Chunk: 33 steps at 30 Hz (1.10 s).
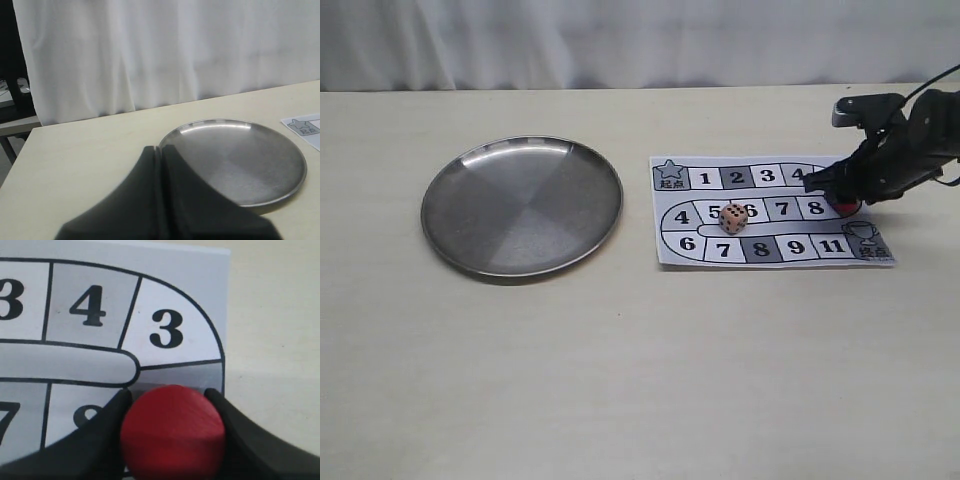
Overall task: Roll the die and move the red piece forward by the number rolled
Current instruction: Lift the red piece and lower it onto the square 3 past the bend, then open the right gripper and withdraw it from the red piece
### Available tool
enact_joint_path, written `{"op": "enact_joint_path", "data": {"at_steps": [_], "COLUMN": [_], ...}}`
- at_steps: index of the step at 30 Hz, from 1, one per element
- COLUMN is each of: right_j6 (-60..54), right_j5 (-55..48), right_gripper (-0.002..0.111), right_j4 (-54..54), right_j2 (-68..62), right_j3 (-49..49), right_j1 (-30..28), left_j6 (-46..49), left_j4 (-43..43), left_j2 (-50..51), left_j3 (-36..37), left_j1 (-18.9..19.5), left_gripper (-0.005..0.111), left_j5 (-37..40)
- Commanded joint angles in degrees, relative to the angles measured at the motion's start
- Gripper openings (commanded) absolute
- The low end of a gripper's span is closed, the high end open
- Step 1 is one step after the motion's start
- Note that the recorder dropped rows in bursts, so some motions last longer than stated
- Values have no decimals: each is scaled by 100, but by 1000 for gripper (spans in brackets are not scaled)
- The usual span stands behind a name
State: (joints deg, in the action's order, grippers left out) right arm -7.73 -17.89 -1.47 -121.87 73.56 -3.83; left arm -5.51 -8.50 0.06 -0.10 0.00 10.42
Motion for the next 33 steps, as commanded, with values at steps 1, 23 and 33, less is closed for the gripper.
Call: {"op": "enact_joint_path", "data": {"at_steps": [1, 23, 33], "right_j6": [9, 773, 705], "right_j5": [15, 167, 20], "right_gripper": [5, 79, 22], "right_j4": [19, 19, 19], "right_j2": [-96, 161, 2907], "right_j3": [-50, -37, -64], "right_j1": [-31, -31, -31], "left_j6": [-14, -14, -14], "left_j4": [21, 21, 21], "left_j2": [-6, -6, -6], "left_j3": [10, 10, 10], "left_j1": [-3, -3, -3], "left_gripper": [0, 0, 0], "left_j5": [-49, -49, -49]}}
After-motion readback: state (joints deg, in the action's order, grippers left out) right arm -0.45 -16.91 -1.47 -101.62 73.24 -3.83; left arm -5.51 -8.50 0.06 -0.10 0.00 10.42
